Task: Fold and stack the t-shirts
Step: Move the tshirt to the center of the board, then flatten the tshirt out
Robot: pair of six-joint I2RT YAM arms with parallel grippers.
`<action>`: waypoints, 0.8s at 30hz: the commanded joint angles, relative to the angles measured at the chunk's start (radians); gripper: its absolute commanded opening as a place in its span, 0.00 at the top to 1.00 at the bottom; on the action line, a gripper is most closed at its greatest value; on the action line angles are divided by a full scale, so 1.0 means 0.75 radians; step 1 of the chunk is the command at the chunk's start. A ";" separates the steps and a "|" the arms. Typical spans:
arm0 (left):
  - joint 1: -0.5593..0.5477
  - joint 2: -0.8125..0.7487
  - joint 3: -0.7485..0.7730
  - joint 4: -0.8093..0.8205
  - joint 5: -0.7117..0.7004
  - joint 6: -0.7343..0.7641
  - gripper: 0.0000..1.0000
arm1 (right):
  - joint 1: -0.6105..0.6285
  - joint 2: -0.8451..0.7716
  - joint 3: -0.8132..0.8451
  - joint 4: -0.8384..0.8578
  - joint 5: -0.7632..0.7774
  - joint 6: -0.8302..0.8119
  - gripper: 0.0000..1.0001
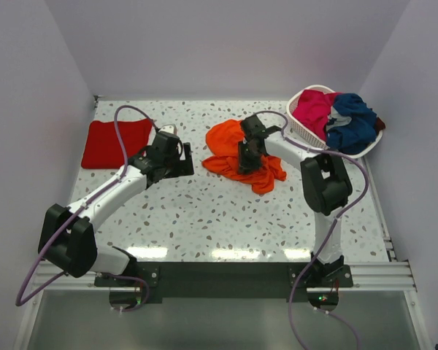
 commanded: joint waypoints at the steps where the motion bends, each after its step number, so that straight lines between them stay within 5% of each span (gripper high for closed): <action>1: -0.001 -0.050 -0.004 0.003 -0.033 -0.012 0.00 | 0.005 -0.011 0.063 -0.010 -0.008 -0.003 0.74; 3: -0.001 -0.054 -0.002 0.003 -0.035 -0.014 0.00 | 0.007 -0.044 0.067 -0.012 -0.006 -0.005 0.92; 6: -0.001 -0.060 -0.004 0.001 -0.043 -0.010 0.00 | 0.009 -0.097 0.122 -0.079 0.008 -0.005 1.00; 24: -0.005 0.118 0.206 0.175 0.151 0.245 0.00 | -0.183 -0.688 0.581 -0.562 0.419 -0.050 1.00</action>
